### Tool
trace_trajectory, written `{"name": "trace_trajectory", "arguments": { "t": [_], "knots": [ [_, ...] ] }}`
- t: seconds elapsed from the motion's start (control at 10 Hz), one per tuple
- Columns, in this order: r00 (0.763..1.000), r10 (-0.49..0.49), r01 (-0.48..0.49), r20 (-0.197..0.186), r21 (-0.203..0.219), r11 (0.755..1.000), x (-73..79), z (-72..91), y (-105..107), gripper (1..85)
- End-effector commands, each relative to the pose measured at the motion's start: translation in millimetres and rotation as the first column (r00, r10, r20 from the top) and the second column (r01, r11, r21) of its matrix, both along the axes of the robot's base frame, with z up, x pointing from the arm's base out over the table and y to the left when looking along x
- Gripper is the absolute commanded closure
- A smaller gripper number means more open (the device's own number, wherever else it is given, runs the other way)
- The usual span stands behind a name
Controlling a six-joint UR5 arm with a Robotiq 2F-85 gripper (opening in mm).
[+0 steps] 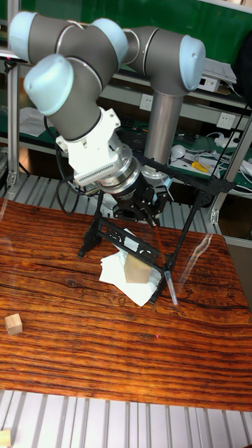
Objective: Place the brush on the pen rack
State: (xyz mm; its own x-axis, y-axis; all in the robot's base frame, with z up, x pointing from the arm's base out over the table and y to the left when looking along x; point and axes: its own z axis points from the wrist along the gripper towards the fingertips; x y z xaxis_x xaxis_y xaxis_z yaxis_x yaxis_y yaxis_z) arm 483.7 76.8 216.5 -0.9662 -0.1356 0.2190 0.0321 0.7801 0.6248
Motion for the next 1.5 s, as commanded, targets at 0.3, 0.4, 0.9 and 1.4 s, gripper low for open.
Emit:
{"name": "trace_trajectory", "arguments": {
  "t": [0.3, 0.4, 0.9, 1.4],
  "knots": [
    [1.0, 0.019, -0.017, 0.021, -0.065, 0.998, 3.5, 3.9, -5, 84.7],
    [1.0, 0.021, -0.019, 0.019, -0.079, 0.997, 3.2, 6.1, -5, 84.7],
    [0.999, 0.046, -0.043, 0.015, -0.147, 0.988, 1.9, 8.6, -11, 84.7],
    [0.998, 0.056, -0.05, 0.032, -0.158, 0.986, 5.9, 5.0, -13, 84.7]
  ]
}}
